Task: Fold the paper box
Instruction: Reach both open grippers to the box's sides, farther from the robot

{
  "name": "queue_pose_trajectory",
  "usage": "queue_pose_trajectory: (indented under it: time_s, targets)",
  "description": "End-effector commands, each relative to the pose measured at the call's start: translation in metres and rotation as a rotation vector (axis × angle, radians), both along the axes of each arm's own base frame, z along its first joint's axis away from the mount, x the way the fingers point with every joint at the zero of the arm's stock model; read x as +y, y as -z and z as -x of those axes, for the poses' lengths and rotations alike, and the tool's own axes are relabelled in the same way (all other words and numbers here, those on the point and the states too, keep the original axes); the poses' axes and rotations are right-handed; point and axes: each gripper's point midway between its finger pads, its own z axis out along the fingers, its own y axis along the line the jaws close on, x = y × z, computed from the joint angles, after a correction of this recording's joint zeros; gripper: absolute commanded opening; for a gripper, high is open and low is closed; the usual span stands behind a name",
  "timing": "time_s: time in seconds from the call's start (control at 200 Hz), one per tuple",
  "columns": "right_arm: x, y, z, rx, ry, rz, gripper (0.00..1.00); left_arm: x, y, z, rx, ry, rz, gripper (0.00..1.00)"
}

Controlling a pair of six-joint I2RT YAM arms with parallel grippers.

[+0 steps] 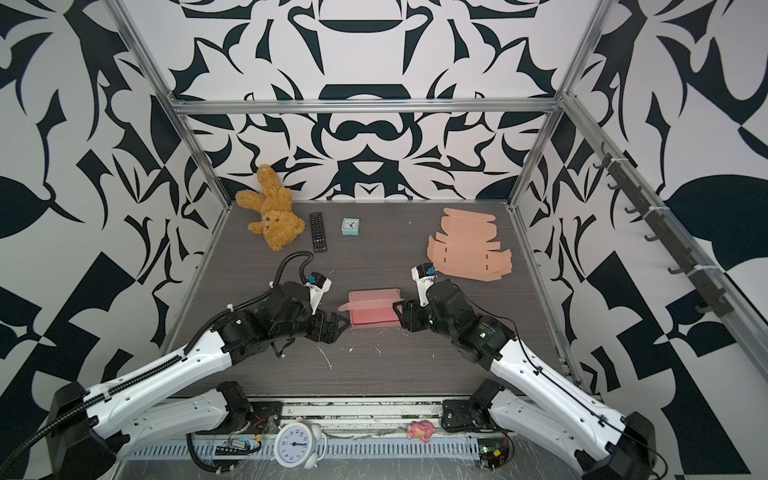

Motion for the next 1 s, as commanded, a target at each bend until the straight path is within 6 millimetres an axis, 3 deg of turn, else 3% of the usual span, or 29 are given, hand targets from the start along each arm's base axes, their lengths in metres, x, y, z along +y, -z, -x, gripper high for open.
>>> queue_pose_trajectory:
  time_s: [0.0,0.375,0.625,0.845,0.87,0.995]
  targets:
    - [0.008,-0.015,-0.001,-0.015,-0.034,-0.001,0.62,-0.007,-0.024,-0.006,-0.028,0.039,0.05,0.94]
    - [0.016,-0.022,-0.033,-0.057,-0.068,0.092,0.67,0.009,-0.042,-0.048,-0.012,-0.035,0.093,0.94]
    - [0.003,-0.031,-0.056,-0.068,-0.049,0.031,0.71,0.009,-0.032,-0.075,0.068,-0.087,0.163,0.94]
    - [-0.001,-0.018,-0.074,-0.021,-0.038,0.01,0.73,0.005,-0.026,-0.095,0.108,-0.118,0.193,0.94]
    - [-0.001,-0.017,-0.077,-0.02,-0.037,0.008,0.73,0.003,-0.013,-0.098,0.141,-0.121,0.178,0.94]
    - [0.001,-0.008,-0.086,-0.003,-0.032,0.009,0.73,-0.002,-0.003,-0.106,0.167,-0.121,0.17,0.94]
